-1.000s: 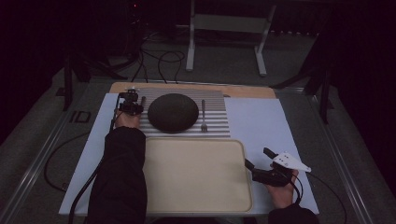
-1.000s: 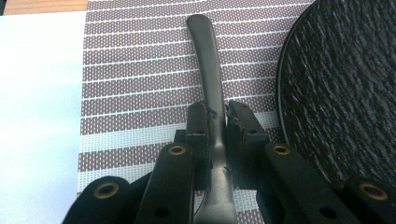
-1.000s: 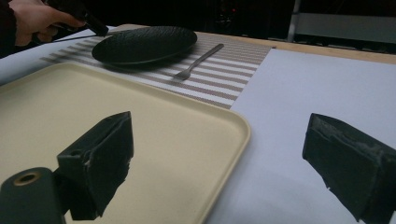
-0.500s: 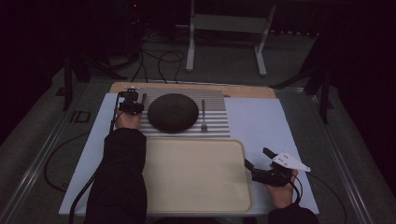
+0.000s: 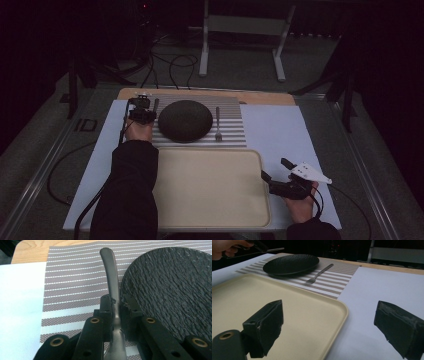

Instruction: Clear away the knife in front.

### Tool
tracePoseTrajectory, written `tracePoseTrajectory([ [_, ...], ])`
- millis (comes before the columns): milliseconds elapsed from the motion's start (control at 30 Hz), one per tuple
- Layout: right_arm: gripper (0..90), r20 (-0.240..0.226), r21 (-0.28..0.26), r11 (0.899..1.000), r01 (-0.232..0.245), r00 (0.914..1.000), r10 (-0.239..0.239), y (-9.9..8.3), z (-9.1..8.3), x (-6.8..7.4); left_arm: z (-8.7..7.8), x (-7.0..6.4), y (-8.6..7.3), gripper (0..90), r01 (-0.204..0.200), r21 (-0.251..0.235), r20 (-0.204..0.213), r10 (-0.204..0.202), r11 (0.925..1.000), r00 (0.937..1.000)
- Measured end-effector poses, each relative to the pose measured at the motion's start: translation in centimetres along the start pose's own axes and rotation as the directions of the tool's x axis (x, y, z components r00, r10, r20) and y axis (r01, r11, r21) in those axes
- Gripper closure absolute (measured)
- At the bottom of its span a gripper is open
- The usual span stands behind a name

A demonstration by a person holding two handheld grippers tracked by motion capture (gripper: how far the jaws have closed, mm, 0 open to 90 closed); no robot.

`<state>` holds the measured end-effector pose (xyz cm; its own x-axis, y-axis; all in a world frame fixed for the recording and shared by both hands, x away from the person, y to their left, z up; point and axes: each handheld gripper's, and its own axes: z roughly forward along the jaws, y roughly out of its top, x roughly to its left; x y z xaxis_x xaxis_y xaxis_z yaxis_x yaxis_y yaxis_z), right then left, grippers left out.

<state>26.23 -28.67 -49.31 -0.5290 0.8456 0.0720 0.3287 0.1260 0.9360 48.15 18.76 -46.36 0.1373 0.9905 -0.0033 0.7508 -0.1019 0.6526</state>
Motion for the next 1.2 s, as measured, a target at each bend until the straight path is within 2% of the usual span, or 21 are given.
tracePoseTrajectory([
  [167, 8.6, -0.002, 0.0, 1.0, -0.001, 1.0, 0.001, 0.0, 0.0, 0.0, -0.4, -0.5, -0.2, 81.1, 0.0, -0.013, 0.004, 0.0, 0.9999, 1.0],
  [300, 8.6, -0.002, 0.0, 1.0, 0.0, 1.0, 0.0, 0.0, 0.0, 0.0, -0.8, -0.6, -0.4, 81.0, 0.014, -0.027, 0.012, -0.014, 0.9995, 0.9998],
  [400, 8.6, -0.003, 0.0, 1.0, 0.001, 1.0, -0.001, 0.0, 0.1, 0.0, -1.0, -0.8, -0.6, 81.1, 0.005, -0.019, 0.007, -0.005, 0.9998, 1.0],
  [700, 8.6, -0.004, 0.0, 1.0, 0.001, 1.0, -0.001, 0.0, 0.1, 0.0, -1.9, -1.4, -0.8, 81.1, -0.001, -0.043, 0.001, 0.001, 0.9991, 1.0],
  [1000, 8.6, -0.004, 0.001, 1.0, 0.003, 1.0, -0.003, 0.0, 0.1, 0.1, -2.4, -2.2, -1.7, 81.1, 0.006, -0.053, 0.021, -0.005, 0.9986, 0.9998],
  [1200, 8.6, -0.004, 0.0, 1.0, 0.002, 1.0, -0.002, 0.0, 0.1, 0.1, -2.8, -2.8, -2.3, 81.0, -0.013, -0.06, 0.009, 0.014, 0.9981, 0.9999],
])
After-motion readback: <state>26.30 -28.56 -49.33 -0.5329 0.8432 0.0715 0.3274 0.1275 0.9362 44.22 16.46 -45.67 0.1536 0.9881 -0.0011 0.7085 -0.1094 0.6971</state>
